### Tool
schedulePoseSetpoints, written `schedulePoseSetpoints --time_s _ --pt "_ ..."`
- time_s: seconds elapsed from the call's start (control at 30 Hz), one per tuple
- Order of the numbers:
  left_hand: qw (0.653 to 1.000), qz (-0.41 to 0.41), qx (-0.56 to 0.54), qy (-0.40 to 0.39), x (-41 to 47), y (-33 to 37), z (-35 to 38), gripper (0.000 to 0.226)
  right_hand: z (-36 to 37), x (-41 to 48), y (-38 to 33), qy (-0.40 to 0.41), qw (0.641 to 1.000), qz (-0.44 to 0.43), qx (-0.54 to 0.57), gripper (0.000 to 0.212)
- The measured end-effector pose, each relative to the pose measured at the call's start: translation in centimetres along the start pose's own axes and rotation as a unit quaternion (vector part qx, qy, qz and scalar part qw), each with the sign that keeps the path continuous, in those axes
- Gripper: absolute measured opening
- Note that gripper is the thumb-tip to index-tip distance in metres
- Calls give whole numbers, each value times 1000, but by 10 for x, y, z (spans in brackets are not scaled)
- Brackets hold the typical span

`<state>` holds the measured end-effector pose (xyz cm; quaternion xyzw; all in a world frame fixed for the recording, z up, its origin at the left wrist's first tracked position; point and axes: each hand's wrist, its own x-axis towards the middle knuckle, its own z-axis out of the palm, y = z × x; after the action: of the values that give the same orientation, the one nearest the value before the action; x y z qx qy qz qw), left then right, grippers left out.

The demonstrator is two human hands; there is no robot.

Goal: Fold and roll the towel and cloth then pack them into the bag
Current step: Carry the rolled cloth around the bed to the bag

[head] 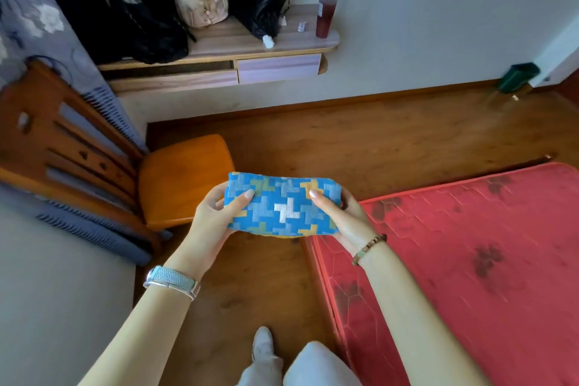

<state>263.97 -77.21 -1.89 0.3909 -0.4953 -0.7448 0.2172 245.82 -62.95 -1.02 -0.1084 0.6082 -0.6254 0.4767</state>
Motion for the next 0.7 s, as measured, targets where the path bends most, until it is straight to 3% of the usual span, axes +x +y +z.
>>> schedulePoseSetpoints --time_s 0.13,0.37,0.7 --pt "1000 -1 12 -10 31 11 -8 56 9 28 -8 8 1000 7 0 43" --pt "1000 -14 19 -3 88 21 -11 59 13 82 -22 14 1000 14 -1 58" --pt "999 -32 10 -12 212 61 17 55 1 189 -75 29 999 10 15 53"
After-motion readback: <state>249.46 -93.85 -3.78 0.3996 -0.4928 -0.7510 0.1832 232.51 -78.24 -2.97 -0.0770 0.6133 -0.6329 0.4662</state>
